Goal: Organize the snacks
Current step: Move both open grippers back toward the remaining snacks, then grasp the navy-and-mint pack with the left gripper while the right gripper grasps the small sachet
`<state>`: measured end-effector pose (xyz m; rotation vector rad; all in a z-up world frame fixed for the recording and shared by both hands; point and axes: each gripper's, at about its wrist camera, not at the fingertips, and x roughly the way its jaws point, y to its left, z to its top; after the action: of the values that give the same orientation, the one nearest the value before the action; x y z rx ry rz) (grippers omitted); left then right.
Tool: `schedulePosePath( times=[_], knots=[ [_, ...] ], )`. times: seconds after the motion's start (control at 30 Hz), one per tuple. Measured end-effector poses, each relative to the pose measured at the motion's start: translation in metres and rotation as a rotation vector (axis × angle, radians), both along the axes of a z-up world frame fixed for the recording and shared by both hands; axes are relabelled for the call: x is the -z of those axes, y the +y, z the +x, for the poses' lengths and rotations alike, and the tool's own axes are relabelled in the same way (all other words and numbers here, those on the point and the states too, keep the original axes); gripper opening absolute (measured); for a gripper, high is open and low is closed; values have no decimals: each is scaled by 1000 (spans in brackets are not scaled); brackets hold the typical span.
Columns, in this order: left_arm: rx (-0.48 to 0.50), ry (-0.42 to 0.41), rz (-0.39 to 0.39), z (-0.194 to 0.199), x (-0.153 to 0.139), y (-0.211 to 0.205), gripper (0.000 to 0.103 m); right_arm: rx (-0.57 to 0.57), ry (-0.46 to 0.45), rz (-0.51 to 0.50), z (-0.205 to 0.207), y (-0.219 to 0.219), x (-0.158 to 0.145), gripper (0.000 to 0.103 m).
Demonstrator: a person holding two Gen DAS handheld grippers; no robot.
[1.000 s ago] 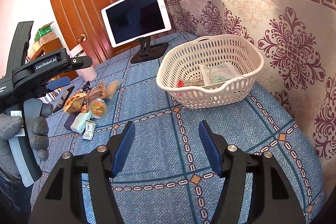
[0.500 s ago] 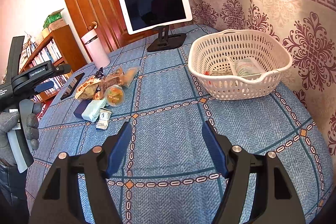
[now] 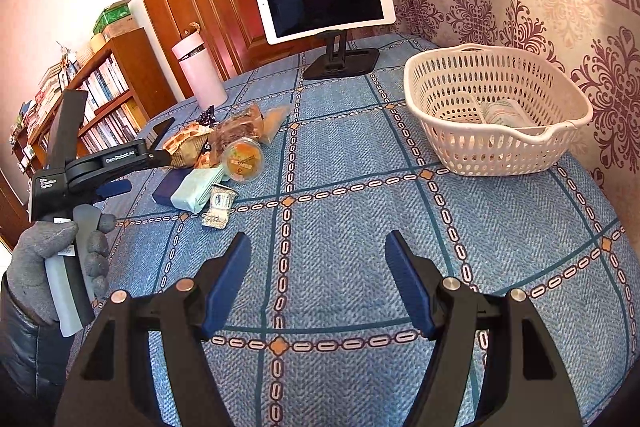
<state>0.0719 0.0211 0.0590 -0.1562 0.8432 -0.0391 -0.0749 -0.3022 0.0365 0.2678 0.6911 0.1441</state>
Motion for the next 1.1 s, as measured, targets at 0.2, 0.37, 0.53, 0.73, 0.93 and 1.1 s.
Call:
schedulePosePath(
  times=[0.2,0.37,0.53,0.73,0.93,1.1],
  knots=[
    [-58,35,20,9,17,-21,100,-10,5,2,0,0,3,69],
    [-134,63,40,24,27,-36,100,-3,10,19,-1,-6,7,69],
    [-225,99,55,35,40,-40,100,-1,10,23,-2,-11,7,70],
    [-187,118,100,27,42,-38,100,-2,5,39,-2,-14,8,70],
    [-178,134,94,-1,41,-12,100,-23,4,42,-4,-8,8,70],
    [-185,140,85,-22,42,12,100,-31,7,38,-4,-3,9,70]
  ],
)
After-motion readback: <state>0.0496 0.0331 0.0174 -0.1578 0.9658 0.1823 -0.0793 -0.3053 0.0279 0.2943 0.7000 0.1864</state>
